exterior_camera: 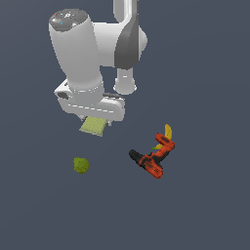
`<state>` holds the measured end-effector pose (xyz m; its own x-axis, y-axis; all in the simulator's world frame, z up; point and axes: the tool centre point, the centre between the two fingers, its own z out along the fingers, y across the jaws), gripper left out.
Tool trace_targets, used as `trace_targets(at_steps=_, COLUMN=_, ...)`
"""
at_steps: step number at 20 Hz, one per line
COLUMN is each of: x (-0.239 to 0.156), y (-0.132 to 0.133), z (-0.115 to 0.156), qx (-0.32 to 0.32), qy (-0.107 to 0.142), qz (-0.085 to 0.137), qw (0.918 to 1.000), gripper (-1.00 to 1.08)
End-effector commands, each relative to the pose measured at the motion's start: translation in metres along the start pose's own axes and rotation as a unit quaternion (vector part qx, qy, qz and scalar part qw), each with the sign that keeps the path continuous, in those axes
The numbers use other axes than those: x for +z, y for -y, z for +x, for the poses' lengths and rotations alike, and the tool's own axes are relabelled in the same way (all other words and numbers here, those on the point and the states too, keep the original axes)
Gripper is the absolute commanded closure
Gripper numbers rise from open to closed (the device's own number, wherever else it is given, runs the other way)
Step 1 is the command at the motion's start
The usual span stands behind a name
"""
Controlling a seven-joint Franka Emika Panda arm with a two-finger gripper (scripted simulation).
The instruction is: Pick up a designated object from a clutter of objects.
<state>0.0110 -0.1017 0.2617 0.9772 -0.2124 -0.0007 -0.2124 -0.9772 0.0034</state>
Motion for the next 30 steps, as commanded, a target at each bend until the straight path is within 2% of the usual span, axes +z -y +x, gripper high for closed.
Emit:
trace_targets(at_steps=1, x=-0.025, y=0.011, z=0.006, qx=0.0, qy=0.0, qz=0.0, qw=1.0, gripper=1.08)
trace_targets(at_steps=15, x=-0.135, y=0.063, z=0.04, qx=-0.001, qy=0.0, qz=0.001, qw=1.0, gripper=1.08)
trace_targets(at_steps=22, x=-0.163, y=0.076, z=0.051, qx=-0.001, qy=0.0, qz=0.001, qw=1.0, gripper=1.08)
trace_targets(at_steps=30, x=-0.176, y=0.082, z=0.056, qx=-0.001, qy=0.0, qz=0.002, qw=1.0, gripper=1.08)
